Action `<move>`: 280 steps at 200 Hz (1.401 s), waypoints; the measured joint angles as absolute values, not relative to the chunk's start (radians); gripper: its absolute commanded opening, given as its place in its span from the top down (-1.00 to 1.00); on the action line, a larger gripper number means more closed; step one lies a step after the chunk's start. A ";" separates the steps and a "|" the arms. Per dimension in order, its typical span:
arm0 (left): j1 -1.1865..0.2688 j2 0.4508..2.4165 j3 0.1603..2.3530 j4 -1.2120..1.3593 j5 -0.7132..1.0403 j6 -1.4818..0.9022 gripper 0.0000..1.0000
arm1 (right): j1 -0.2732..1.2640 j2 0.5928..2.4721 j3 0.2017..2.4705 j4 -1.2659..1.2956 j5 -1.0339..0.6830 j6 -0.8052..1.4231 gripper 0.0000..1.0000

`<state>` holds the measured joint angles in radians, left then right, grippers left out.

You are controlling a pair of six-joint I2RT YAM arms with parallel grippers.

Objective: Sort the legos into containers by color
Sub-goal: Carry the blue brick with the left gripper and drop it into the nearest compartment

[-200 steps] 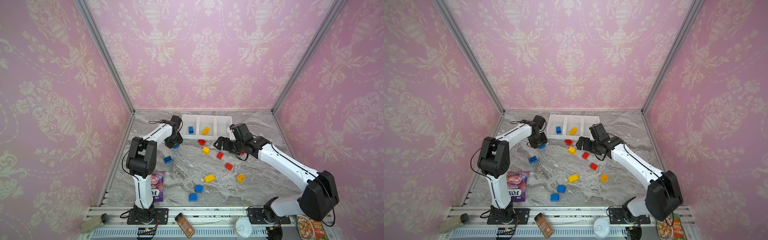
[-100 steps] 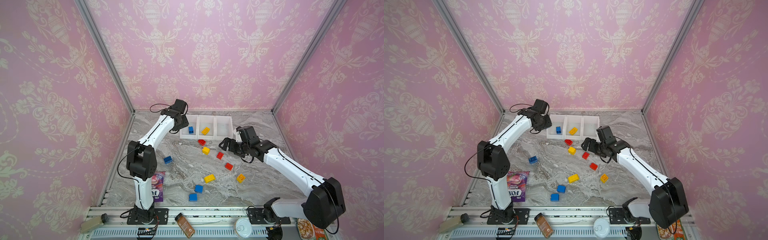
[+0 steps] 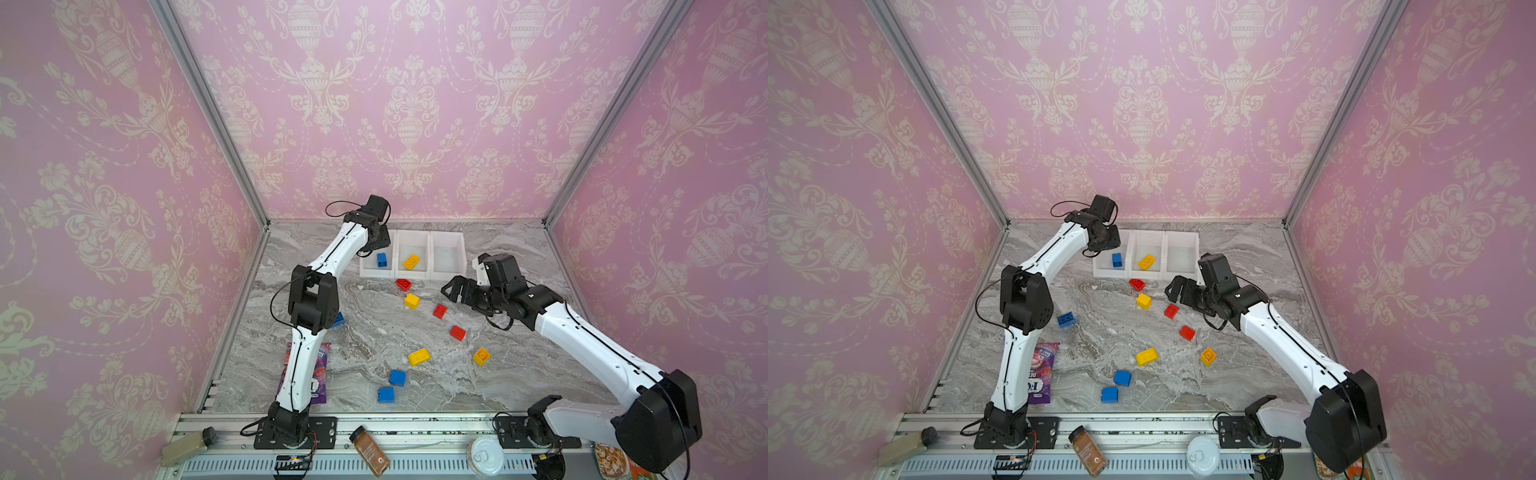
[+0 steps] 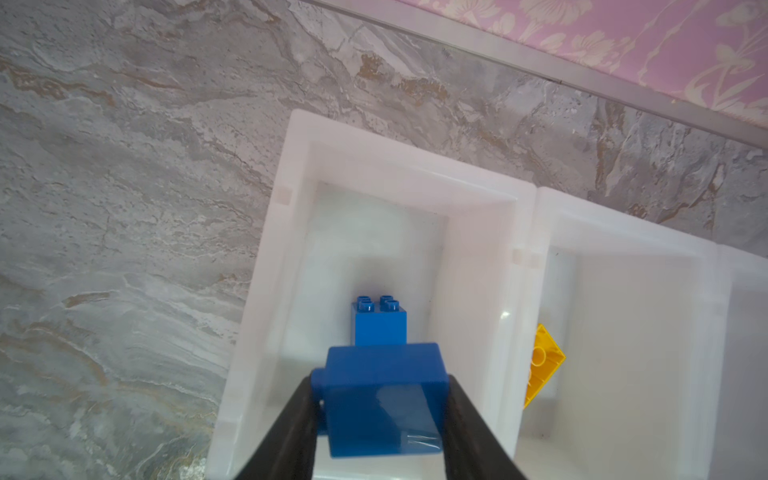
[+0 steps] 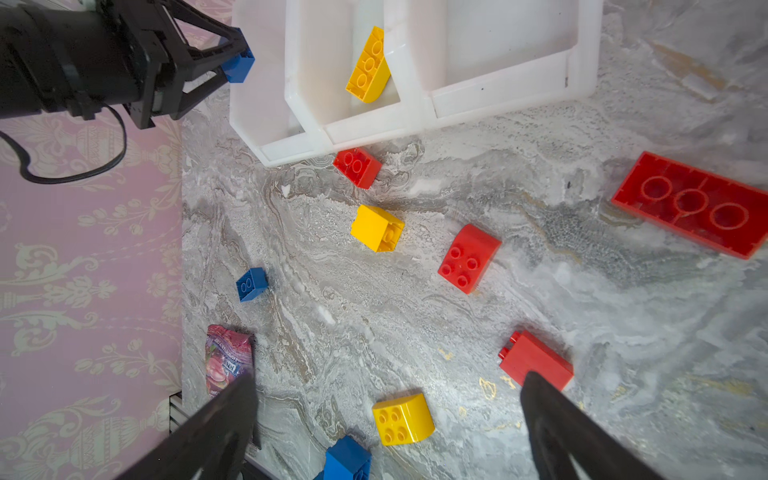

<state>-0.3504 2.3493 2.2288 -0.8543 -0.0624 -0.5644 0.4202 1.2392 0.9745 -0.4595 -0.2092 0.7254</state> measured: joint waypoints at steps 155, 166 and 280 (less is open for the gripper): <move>-0.352 2.383 2.234 -0.879 -0.112 -0.513 -0.41 | 0.407 1.225 0.971 -0.487 -0.185 0.730 -1.00; -0.356 2.377 2.219 -0.868 -0.112 -0.511 -0.46 | 0.403 1.225 0.971 -0.493 -0.183 0.730 -1.00; -0.394 1.962 1.709 -0.602 -0.046 -0.495 -0.99 | 0.303 1.540 1.255 -0.786 -0.035 0.354 -1.00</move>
